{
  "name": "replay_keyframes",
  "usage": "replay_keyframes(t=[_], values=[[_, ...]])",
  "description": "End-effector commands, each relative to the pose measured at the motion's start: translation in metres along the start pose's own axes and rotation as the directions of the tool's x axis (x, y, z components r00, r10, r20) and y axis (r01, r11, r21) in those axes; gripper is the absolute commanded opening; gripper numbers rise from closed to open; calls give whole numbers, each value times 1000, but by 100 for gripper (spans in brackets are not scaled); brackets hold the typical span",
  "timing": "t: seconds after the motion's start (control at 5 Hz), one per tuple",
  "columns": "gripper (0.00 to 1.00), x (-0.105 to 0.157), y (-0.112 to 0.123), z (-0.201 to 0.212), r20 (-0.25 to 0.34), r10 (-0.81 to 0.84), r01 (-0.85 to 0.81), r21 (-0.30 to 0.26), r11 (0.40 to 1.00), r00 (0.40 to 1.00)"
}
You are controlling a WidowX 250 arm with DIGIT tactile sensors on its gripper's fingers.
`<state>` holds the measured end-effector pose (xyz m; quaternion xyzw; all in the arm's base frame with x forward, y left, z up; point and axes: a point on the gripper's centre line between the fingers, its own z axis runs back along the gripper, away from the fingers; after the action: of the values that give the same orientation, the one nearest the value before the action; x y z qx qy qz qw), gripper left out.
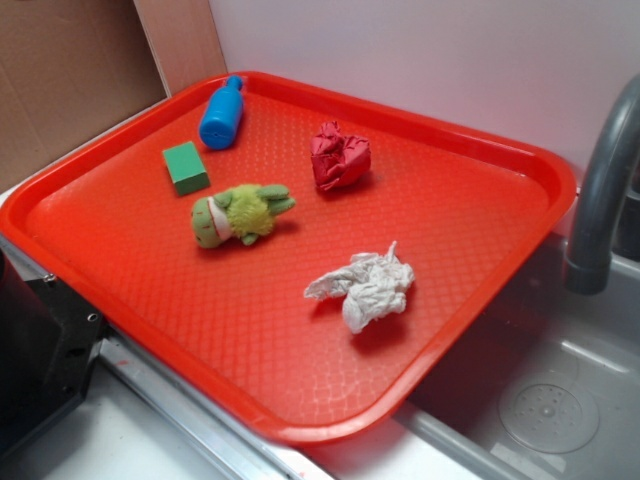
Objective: Grab the blue bottle.
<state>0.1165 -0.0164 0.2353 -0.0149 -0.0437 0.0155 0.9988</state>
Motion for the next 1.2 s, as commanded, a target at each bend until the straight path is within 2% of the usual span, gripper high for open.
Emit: replay_keyframes(t=[0.0, 0.2, 0.4, 0.6, 1.0], values=[[100, 0, 0, 0, 0, 0, 0, 0, 1000, 1000], [100, 11, 13, -11, 64, 246, -246, -13, 969, 967], [100, 25, 28, -26, 123, 425, -422, -53, 905, 897], [100, 41, 46, -43, 170, 537, -533, -71, 843, 827], [100, 90, 101, -93, 278, 639, -646, -77, 759, 717]])
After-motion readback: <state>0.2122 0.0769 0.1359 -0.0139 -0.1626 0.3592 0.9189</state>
